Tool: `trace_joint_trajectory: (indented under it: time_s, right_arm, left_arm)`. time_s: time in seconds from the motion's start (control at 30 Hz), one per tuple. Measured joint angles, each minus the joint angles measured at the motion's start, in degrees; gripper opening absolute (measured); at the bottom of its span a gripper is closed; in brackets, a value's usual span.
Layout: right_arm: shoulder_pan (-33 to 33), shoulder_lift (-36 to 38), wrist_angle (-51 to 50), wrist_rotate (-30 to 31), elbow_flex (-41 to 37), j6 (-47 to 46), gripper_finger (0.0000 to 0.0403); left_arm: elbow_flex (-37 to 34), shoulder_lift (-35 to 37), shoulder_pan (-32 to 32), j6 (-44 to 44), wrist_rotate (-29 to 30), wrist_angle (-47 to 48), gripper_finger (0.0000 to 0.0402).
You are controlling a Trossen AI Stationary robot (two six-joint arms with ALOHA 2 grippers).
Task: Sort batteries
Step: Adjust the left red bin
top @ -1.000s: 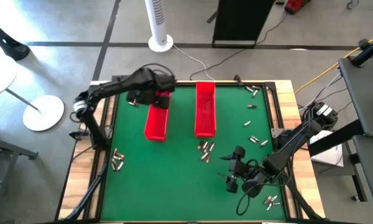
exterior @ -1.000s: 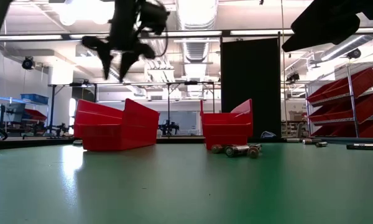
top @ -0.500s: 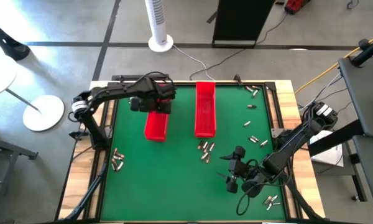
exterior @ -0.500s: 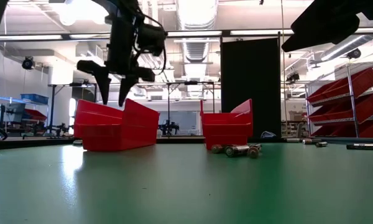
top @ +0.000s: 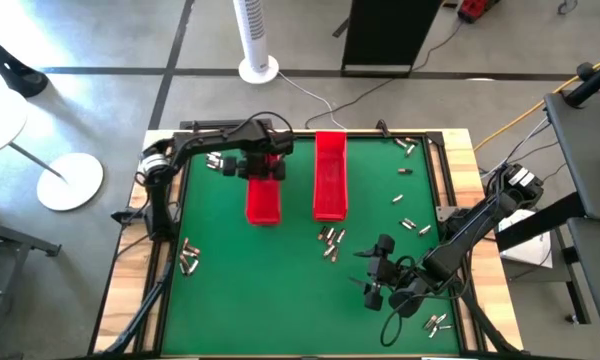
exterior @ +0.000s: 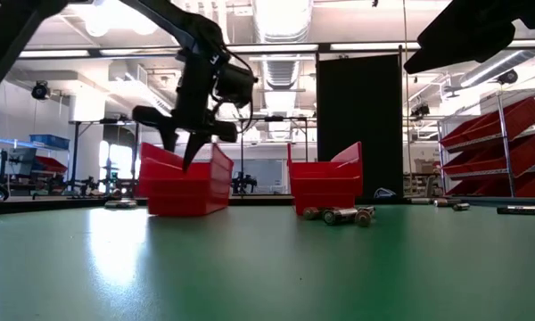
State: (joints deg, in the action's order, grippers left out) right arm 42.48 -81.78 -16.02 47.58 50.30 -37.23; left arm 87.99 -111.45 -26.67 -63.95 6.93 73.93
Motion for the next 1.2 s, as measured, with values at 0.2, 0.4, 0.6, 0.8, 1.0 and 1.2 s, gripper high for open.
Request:
trace_joint_trajectory:
  time_s: [0.2, 0.4, 0.6, 0.8, 1.0, 1.2]
  right_arm:
    - [0.00, 0.00, -0.04, 0.02, 0.00, 0.17, 0.0304]
    - [0.02, 0.00, -0.10, -0.01, 0.02, 0.31, 0.0311]
    - [0.02, 0.00, -0.15, -0.02, 0.02, 0.28, 0.0301]
    - [0.02, 0.00, -0.17, -0.03, 0.02, 0.33, 0.0299]
    - [0.02, 0.00, 0.05, -0.01, 0.02, 0.26, 0.0316]
    - [0.02, 0.00, 0.04, -0.01, 0.02, 0.33, 0.0330]
  left_arm:
    - [6.81, -4.05, 0.04, 2.42, 0.69, 0.00, 0.0007]
    - [13.59, -7.96, 0.04, 2.83, 1.04, 2.46, 0.0019]
    - [17.64, -10.54, 0.05, 2.37, 1.00, 8.55, 0.0010]
    - [16.95, -10.90, 0.62, 1.08, -0.41, 9.22, 0.0011]
    - [16.35, -10.90, 0.67, 0.45, -0.37, 9.59, 0.0029]
    - [16.32, -10.98, 0.78, 0.65, 0.22, 9.55, 0.0063]
